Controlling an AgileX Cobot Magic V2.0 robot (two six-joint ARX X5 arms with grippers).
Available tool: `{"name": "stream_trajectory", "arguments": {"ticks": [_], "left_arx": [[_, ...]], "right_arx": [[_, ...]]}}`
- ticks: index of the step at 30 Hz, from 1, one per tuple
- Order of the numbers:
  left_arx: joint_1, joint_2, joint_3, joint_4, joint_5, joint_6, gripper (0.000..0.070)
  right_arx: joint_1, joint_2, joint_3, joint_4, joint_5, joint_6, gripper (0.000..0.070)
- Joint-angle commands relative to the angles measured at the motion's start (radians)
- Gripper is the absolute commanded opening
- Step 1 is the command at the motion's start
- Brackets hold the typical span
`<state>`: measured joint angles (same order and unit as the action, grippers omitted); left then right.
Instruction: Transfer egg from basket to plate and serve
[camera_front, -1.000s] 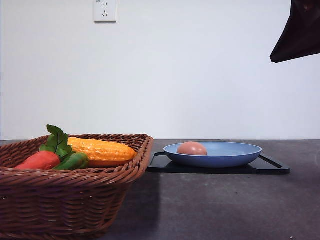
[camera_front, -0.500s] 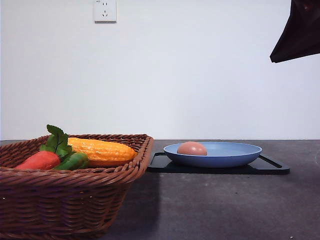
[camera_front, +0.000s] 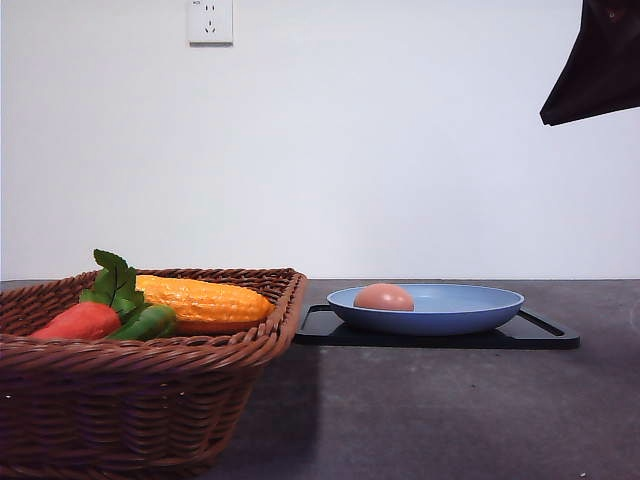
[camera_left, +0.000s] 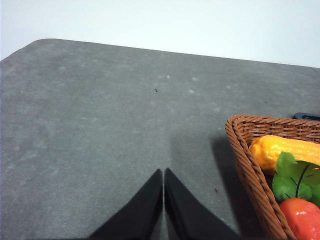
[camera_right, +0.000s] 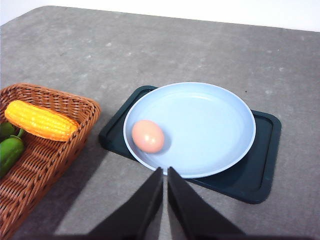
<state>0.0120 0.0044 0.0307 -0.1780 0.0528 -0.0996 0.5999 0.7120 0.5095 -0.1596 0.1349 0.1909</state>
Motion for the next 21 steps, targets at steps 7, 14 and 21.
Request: {"name": "stream_trajectory", "arguments": {"ticks": [7, 14, 21], "left_arx": [[0.002, -0.002, -0.026, -0.008, 0.007, -0.006, 0.0000], [0.002, -0.002, -0.026, -0.008, 0.007, -0.006, 0.0000], [0.002, -0.002, -0.026, -0.008, 0.007, -0.006, 0.0000]], "right_arx": [[0.006, 0.001, 0.009, 0.008, 0.024, -0.067, 0.0000], [-0.043, -0.194, -0.041, 0.024, 0.081, -0.197, 0.0000], [-0.275, -0.452, -0.287, 0.219, -0.087, -0.198, 0.0000]]}}
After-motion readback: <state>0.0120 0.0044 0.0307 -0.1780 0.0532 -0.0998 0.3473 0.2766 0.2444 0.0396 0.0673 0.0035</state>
